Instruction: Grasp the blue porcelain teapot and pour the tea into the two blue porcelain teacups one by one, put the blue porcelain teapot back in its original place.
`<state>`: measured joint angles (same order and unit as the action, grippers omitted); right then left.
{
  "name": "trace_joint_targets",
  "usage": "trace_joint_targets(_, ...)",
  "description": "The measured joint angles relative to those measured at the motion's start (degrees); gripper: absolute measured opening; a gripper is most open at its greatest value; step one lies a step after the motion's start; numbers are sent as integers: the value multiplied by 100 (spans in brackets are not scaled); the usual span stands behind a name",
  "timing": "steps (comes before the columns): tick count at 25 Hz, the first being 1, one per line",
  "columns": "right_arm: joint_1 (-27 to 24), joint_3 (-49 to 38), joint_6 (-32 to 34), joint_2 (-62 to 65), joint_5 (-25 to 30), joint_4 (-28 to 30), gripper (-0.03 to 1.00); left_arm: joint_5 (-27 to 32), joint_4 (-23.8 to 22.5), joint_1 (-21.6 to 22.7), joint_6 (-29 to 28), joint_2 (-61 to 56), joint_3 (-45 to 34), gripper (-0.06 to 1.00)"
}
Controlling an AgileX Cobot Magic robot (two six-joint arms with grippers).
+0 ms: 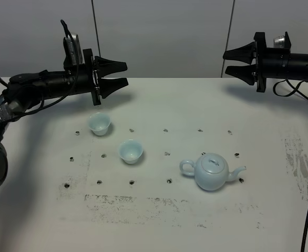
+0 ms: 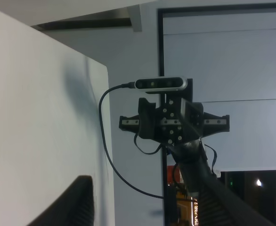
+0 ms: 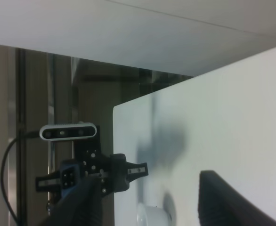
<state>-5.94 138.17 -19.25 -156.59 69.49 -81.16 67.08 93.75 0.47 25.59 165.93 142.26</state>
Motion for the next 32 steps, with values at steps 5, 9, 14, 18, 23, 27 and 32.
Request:
trace_joint_targets(5,0,53,0,0,2,97,47,19,5,0,34,0,0,54)
trace_joint_targets(9,0,180,-411,0,6,324,47,95,-41,26,682,-23,12,54)
trace_joint_targets(14,0,881,-850,0,6,1803,45,-138,-1122,79,1271,-194,540,50)
trace_joint_targets(18,0,1570,-524,0,24,4008,42,-582,-3360,41,778,-413,1326,47)
trace_joint_targets(23,0,1678,403,32,35,6441,42,-649,-6777,-175,-474,-771,1562,47)
trace_joint_targets(27,0,847,640,523,39,7209,42,-597,-8124,-298,-450,-1673,518,47)
trace_joint_targets(32,0,-389,767,1553,43,8015,42,-661,-8493,-230,-401,-3393,-1304,45)
